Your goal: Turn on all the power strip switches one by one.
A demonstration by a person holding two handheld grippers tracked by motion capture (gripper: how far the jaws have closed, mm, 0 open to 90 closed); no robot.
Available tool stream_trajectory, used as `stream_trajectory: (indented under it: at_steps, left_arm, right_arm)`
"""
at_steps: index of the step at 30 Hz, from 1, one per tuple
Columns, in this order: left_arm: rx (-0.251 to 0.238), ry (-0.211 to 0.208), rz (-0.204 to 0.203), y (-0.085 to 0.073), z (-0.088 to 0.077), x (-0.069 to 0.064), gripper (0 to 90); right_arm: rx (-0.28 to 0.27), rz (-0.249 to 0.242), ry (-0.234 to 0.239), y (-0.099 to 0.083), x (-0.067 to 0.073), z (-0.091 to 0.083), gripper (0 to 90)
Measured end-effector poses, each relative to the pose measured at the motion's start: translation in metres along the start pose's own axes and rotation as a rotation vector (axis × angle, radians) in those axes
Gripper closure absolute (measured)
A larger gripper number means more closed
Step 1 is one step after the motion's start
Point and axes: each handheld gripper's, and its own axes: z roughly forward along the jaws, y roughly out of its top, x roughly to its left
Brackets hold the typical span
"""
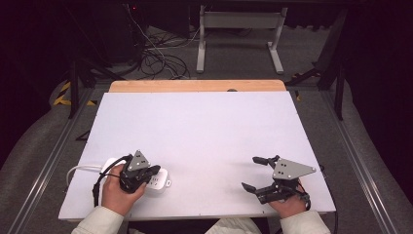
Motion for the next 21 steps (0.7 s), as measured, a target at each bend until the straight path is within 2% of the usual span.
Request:
stream_trajectory:
  at_steps: [3,5,12,17,18,19,21]
  left_arm:
    - [-0.048,-0.012,-0.004,0.005,-0.011,0.0,90.0]
    - [-0.056,-0.015,0.01,0.007,-0.016,-0.002,90.0]
    - [-0.078,-0.03,0.013,0.008,-0.02,-0.005,90.0]
    - [-0.107,-0.07,0.008,0.007,-0.023,-0.002,89.9]
    - [-0.124,-0.081,-0.002,0.007,-0.024,-0.002,83.0]
    - [-0.14,-0.082,-0.007,0.007,-0.025,-0.002,69.9]
    - [-0.166,-0.084,-0.015,0.004,-0.03,-0.002,65.1]
  right_arm:
    - [-0.002,0.002,-0.001,0.0,-0.001,0.0,12.5]
    - [0.0,0.001,0.0,0.0,-0.001,0.0,12.6]
    - [-0.001,-0.001,-0.002,0.0,0.0,-0.001,12.6]
    - [0.002,-0.001,0.0,0.0,0.0,0.0,12.6]
    - [0.004,-0.002,0.0,0.0,0.0,0.0,12.6]
    - [0.004,-0.002,0.0,0.0,0.0,0.0,12.6]
    - [0.001,-0.001,0.0,0.0,0.0,0.0,12.6]
